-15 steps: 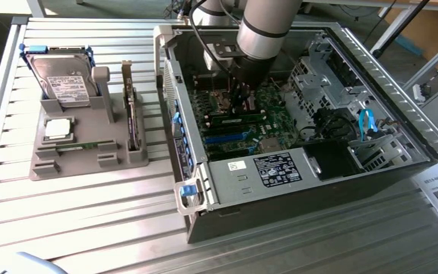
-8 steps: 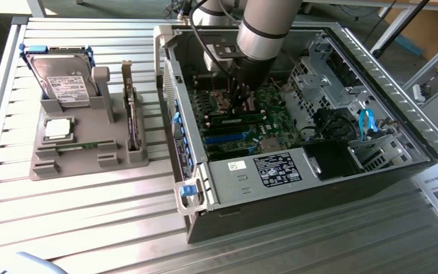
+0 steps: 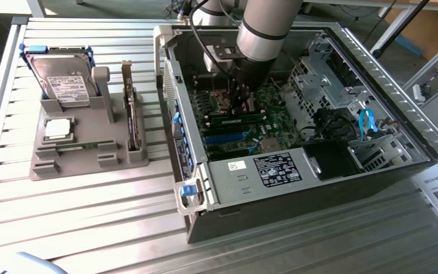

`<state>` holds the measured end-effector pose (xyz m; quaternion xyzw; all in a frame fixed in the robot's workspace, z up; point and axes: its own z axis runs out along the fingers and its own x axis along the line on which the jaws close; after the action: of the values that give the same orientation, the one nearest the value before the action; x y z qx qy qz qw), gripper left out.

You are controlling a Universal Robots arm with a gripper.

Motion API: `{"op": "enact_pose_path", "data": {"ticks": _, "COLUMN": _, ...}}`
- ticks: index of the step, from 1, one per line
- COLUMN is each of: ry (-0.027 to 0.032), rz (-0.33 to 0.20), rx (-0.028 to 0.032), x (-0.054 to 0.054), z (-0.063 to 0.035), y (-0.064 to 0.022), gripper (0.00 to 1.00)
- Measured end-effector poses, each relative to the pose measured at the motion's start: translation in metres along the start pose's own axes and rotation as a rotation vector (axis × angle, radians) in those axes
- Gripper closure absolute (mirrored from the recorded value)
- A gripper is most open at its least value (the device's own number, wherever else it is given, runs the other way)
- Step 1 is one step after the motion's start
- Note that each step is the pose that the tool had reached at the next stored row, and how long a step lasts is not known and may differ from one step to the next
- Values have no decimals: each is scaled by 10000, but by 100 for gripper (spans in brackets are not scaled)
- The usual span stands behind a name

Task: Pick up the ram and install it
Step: 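Press down the ram until it locks into place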

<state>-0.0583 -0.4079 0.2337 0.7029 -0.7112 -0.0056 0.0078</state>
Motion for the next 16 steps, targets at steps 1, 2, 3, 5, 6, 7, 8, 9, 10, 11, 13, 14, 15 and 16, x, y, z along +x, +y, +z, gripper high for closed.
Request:
{"op": "enact_pose_path", "data": {"ticks": 1, "ry": -1, "rz": 0, "rx": 0, "x": 1, "z": 2, "y": 0, "gripper": 90}}
{"op": "enact_pose_path", "data": {"ticks": 2, "ry": 0, "rz": 0, "rx": -1, "x": 2, "z": 4, "y": 0, "gripper": 90}}
{"op": "enact_pose_path", "data": {"ticks": 3, "ry": 0, "rz": 0, "rx": 0, "x": 3, "z": 6, "y": 0, "gripper": 90}}
{"op": "enact_pose_path", "data": {"ticks": 5, "ry": -1, "rz": 0, "rx": -1, "x": 5, "z": 10, "y": 0, "gripper": 90}}
{"op": "enact_pose_path", "data": {"ticks": 6, "ry": 0, "rz": 0, "rx": -2, "x": 7, "z": 12, "y": 0, "gripper": 90}}
{"op": "enact_pose_path", "data": {"ticks": 7, "ry": -1, "rz": 0, "rx": -2, "x": 8, "z": 14, "y": 0, "gripper": 90}}
{"op": "enact_pose_path", "data": {"ticks": 8, "ry": -2, "rz": 0, "rx": -1, "x": 9, "z": 15, "y": 0, "gripper": 90}}
{"op": "enact_pose_path", "data": {"ticks": 9, "ry": -1, "rz": 0, "rx": -1, "x": 9, "z": 15, "y": -1, "gripper": 90}}
{"op": "enact_pose_path", "data": {"ticks": 10, "ry": -1, "rz": 0, "rx": -1, "x": 10, "z": 15, "y": 0, "gripper": 90}}
{"op": "enact_pose_path", "data": {"ticks": 11, "ry": -2, "rz": 0, "rx": -1, "x": 10, "z": 15, "y": 0, "gripper": 90}}
{"op": "enact_pose_path", "data": {"ticks": 13, "ry": -3, "rz": 0, "rx": 0, "x": 10, "z": 14, "y": 0, "gripper": 90}}
{"op": "enact_pose_path", "data": {"ticks": 14, "ry": -4, "rz": 0, "rx": 1, "x": 10, "z": 10, "y": 0, "gripper": 90}}
{"op": "enact_pose_path", "data": {"ticks": 15, "ry": -9, "rz": 0, "rx": 4, "x": 9, "z": 3, "y": -1, "gripper": 90}}
{"op": "enact_pose_path", "data": {"ticks": 16, "ry": -7, "rz": 0, "rx": 3, "x": 9, "z": -10, "y": 0, "gripper": 90}}
